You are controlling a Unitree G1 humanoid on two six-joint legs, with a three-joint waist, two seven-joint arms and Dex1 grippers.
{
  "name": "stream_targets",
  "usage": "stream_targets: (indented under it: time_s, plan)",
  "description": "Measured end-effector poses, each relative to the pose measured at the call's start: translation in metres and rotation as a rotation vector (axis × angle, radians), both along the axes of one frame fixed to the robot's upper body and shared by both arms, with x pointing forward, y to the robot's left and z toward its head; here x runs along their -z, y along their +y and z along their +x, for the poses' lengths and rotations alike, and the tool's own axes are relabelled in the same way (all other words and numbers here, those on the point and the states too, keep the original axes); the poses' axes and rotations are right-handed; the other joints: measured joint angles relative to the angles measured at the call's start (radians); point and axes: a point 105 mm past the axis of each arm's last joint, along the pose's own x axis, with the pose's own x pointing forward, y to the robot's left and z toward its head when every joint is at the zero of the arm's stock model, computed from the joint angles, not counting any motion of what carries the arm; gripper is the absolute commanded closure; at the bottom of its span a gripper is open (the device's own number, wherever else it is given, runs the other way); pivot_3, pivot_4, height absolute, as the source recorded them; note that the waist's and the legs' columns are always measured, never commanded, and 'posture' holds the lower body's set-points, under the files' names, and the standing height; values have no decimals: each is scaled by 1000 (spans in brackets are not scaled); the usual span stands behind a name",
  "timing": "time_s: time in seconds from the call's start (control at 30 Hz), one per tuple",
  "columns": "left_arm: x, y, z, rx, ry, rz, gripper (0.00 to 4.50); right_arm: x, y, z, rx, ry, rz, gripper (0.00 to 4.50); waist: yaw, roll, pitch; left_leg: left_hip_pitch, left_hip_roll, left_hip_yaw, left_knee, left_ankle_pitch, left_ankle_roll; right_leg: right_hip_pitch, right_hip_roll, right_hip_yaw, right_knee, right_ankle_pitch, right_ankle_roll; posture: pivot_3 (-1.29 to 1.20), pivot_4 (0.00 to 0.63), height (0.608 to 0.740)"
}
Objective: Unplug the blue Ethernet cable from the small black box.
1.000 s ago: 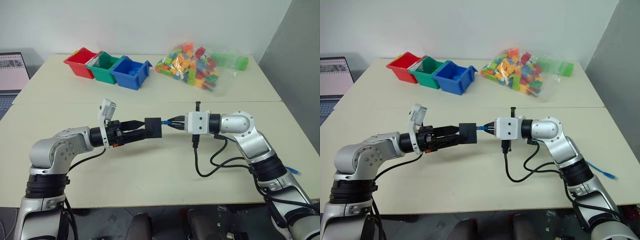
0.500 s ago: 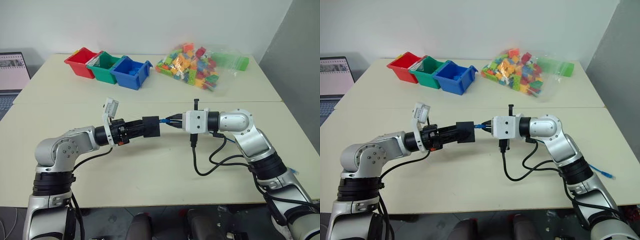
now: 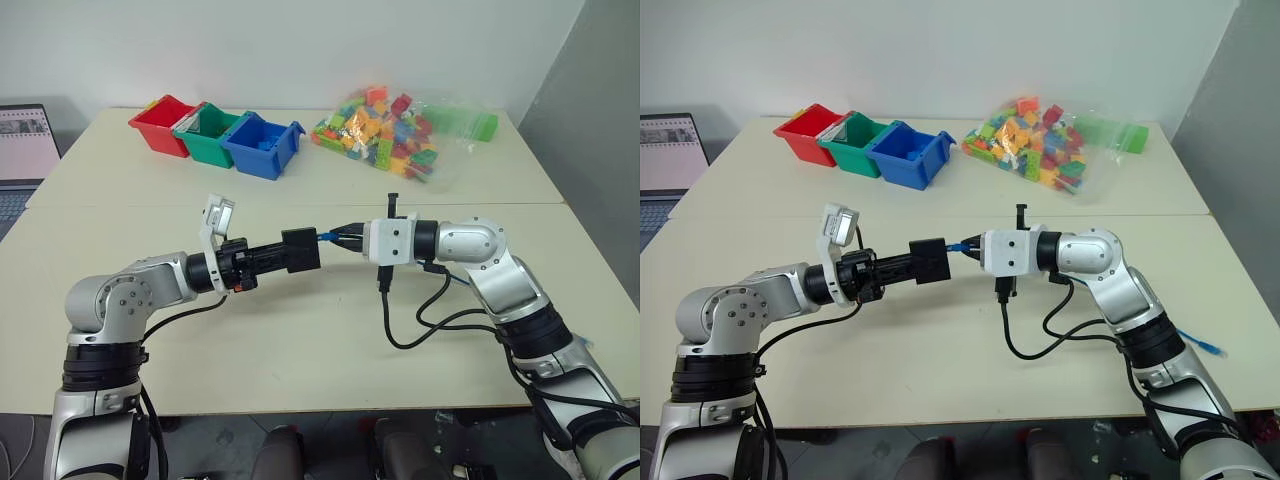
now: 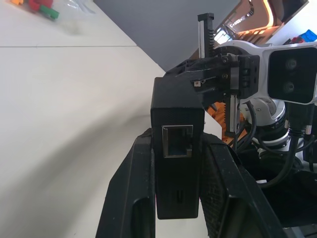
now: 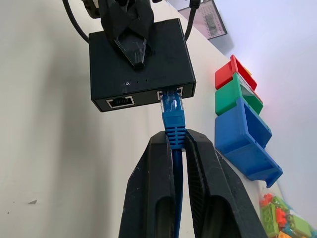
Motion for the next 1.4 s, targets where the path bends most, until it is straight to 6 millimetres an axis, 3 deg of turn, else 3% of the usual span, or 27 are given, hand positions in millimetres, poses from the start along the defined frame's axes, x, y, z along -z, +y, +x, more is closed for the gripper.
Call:
stream_targets:
  time_s: [0.07,0.3,0.47,0.53,0.63,0.73,0.83,1.07,1.4]
  plan:
    - [-1,1,-1,5,-9,2,3711,-1,0,-1,-4,-6,1,3721,0,0,0,0,0,0,0,0,0,0,0,0,0,0,0,0,150,740]
    - [3,13,3,22,-46,44,3711,-10,3,-17,-80,12,-1,2301,1,0,0,0,0,0,0,0,0,0,0,0,0,0,0,0,150,740]
    - [-1,11,2,114,-106,92,3711,-15,2,-24,-88,173,55,1008,2,0,0,0,0,0,0,0,0,0,0,0,0,0,0,0,150,740]
    - [-1,11,-2,163,-109,113,3711,-19,-2,-25,-71,256,98,997,3,0,0,0,0,0,0,0,0,0,0,0,-1,0,0,0,150,740]
    - [-1,6,-9,243,-104,108,3711,-22,-15,-22,-22,559,260,997,3,0,0,0,0,0,0,0,0,0,0,-1,-1,0,-1,0,150,740]
    - [-4,2,-12,285,-113,103,3711,-5,-28,-22,28,835,367,997,4,0,0,0,0,0,0,0,0,0,0,0,-1,-1,-1,0,150,740]
    - [-7,1,-11,291,-118,99,3711,5,-26,-27,28,1008,417,997,-1,0,0,-1,0,0,0,0,0,-1,1,0,0,-1,-1,0,150,740]
    - [-12,-4,-16,317,-127,95,3711,2,-20,-29,18,1138,509,997,-6,0,0,-1,0,0,-1,0,0,-1,1,0,-1,-3,3,0,150,740]
    - [-11,-4,-14,299,-129,103,3711,2,-9,-30,8,1167,539,997,-6,0,0,-1,0,0,-1,0,0,-1,1,0,-1,-3,4,0,150,740]
